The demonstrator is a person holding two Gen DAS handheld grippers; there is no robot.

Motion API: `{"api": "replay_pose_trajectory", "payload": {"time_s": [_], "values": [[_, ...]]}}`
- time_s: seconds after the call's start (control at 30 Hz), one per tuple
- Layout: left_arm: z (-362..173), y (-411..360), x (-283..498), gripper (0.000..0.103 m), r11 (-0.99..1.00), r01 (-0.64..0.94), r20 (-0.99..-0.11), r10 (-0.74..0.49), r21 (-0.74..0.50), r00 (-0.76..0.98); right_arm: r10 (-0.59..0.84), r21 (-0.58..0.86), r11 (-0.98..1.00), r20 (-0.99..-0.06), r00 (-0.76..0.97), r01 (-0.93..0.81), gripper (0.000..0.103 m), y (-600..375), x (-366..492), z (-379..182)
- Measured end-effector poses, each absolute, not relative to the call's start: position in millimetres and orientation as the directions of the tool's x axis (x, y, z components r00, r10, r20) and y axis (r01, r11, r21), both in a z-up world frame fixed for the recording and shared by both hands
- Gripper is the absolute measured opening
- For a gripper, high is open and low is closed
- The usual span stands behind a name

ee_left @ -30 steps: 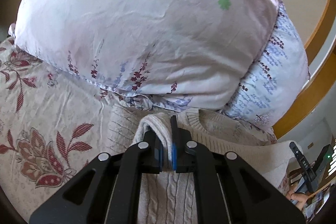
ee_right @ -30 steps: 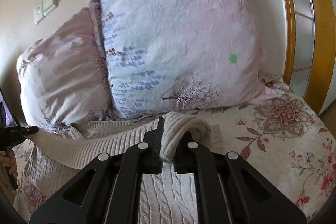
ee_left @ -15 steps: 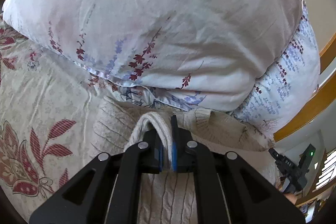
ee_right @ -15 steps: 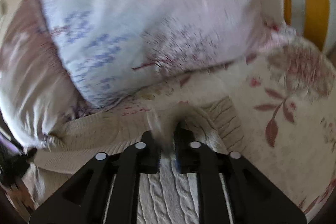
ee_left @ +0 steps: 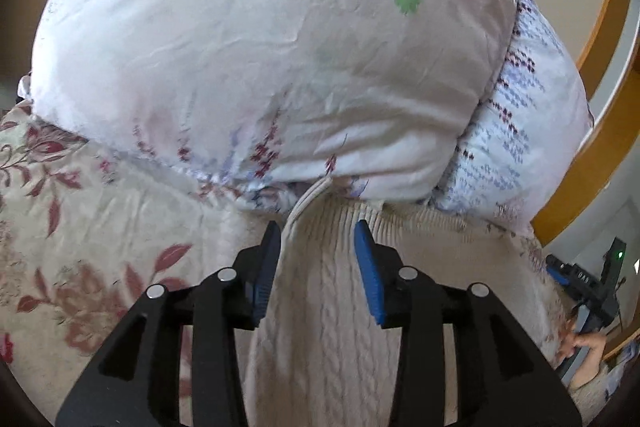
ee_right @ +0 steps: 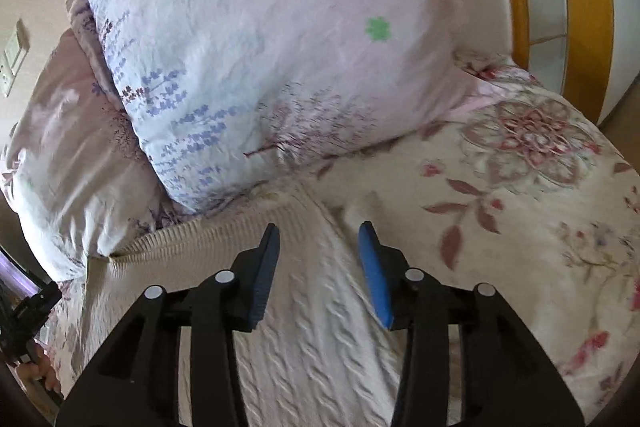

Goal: Fold small clothes
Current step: 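Pinch the folded hem edge with both grippers and smooth it flat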

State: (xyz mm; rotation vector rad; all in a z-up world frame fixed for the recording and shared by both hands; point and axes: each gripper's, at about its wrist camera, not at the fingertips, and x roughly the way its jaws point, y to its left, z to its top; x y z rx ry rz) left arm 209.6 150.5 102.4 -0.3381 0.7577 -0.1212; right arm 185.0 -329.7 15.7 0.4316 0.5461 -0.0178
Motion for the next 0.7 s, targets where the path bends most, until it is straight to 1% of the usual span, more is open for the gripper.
{"api": "replay_pose_trajectory", "payload": {"time_s": [0.07,0.17,0.3,0.5,0.57,0.6,0.7], "values": [[98,155,201,0.038,0.943,-0.012,-0.676,-0.229,-0.332,0.701,0.106,0.391,0.912,-0.516,0.850,0.124,0.043,-335,174,11],[87,165,190,0.038,0.935,-0.023,-0.701,-0.249,-0.354,0.669,0.122,0.377,0.919,-0.540,0.833,0.110,0.043,-339,166,3],[74,173,181,0.037,0.917,-0.037,-0.715,-0.283,-0.397,0.639,0.104,0.344,0.931,-0.575,0.812,0.125,0.041,-338,160,-10],[60,168,175,0.034,0.918,-0.037,-0.737,-0.293,-0.396,0.609,0.114,0.339,0.932,-0.614,0.781,0.131,0.039,-337,161,-27],[58,166,175,0.032,0.922,-0.037,-0.743,-0.287,-0.386,0.604,0.120,0.338,0.933,-0.620,0.776,0.125,0.033,-335,162,-30],[56,166,175,0.029,0.922,-0.039,-0.746,-0.286,-0.385,0.601,0.124,0.337,0.934,-0.619,0.775,0.120,0.028,-335,162,-31],[53,164,176,0.022,0.923,-0.043,-0.753,-0.284,-0.383,0.593,0.127,0.322,0.941,-0.620,0.774,0.103,0.021,-332,161,-32]]}}
